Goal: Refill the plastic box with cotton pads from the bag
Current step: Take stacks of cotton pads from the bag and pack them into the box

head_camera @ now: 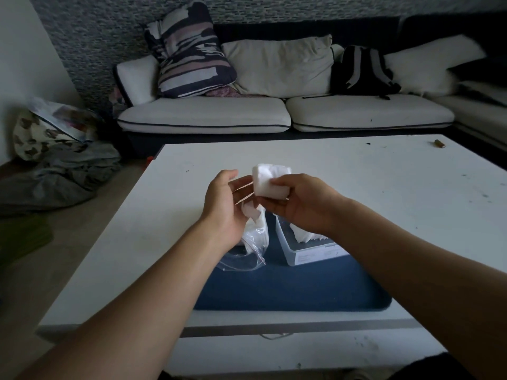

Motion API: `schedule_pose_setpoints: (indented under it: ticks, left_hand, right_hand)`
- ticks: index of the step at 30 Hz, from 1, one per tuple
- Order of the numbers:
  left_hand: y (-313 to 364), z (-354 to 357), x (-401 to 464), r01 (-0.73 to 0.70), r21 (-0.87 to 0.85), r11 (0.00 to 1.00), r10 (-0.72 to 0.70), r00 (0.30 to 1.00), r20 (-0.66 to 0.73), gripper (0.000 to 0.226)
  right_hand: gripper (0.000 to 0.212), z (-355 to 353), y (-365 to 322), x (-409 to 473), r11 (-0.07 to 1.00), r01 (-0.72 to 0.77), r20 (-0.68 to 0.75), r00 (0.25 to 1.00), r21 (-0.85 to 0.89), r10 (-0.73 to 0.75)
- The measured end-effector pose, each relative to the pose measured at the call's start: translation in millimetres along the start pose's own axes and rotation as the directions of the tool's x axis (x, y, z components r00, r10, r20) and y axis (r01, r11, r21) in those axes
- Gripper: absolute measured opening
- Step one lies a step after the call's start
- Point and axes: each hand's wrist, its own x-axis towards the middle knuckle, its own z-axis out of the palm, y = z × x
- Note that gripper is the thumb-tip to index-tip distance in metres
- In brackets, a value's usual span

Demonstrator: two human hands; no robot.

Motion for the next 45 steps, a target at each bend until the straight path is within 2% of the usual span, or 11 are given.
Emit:
schedule_pose_setpoints:
  ticks: [3,6,11,17,20,24,27,31,35,38,45]
  left_hand:
    - [-1,-5,1,-0.014,-0.027,1.0,0.014,1.0,0.01,0.032]
    - [-1,-6,2,-0.084,0.023,0.996,0.083,0.996,0.032,0.063]
    - [-1,-6,0,-0.226,0.147,0.963,0.203,0.967,0.155,0.084]
    - [2,-6,-6,-0.31,0.185,0.932,0.245,0.92,0.306,0.095]
    - [1,-8,-2,-0.269,0.188,0.945,0.222,0.946,0.237,0.078]
    - [-4,-11,-2,-0.166,0.299,0.94,0.108,0.973,0.202,0.026]
    - [-7,-16,3,-0.218,0.364,0.906,0.173,0.973,0.152,0.016]
    - [-7,-19,6,-0.368,0.537,0.759,0.329,0.929,0.171,0.014]
    - [-8,-19,1,-0.445,0.611,0.654,0.295,0.894,0.336,0.016]
    - [-9,-18,0,-0.477,0.632,0.61,0.267,0.876,0.402,0.018]
    - [-5,-19,-2,-0.379,0.613,0.693,0.177,0.914,0.365,0.02]
  right_hand:
    - [0.037,-9,-9,-2,0.999,-0.021,-0.003,1.0,0.048,0.021]
    - [0.038,-14,-17,-7,0.989,-0.072,0.017,0.997,-0.128,0.075]
    - [0.045,-11,-6,-13,0.929,-0.165,0.161,0.96,-0.333,0.228]
    - [0.043,-14,-6,-11,0.93,-0.069,0.193,0.97,-0.362,0.147]
    - [0.035,-20,-10,-8,0.942,0.031,0.206,0.978,-0.333,0.041]
    - [0.016,-28,-12,-6,0.922,0.171,0.263,0.961,-0.347,-0.079]
    - [0.018,-33,-15,-4,0.871,0.195,0.251,0.964,-0.452,-0.085]
    - [0.024,-36,-27,-9,0.635,0.328,0.306,0.94,-0.699,-0.148]
    - [0.012,-34,-27,-13,0.406,0.362,0.338,0.932,-0.839,-0.13]
    - [0.022,-34,-22,-12,0.303,0.366,0.334,0.93,-0.88,-0.152]
    - [0.022,-40,-27,-14,0.429,0.38,0.342,0.925,-0.82,-0.166]
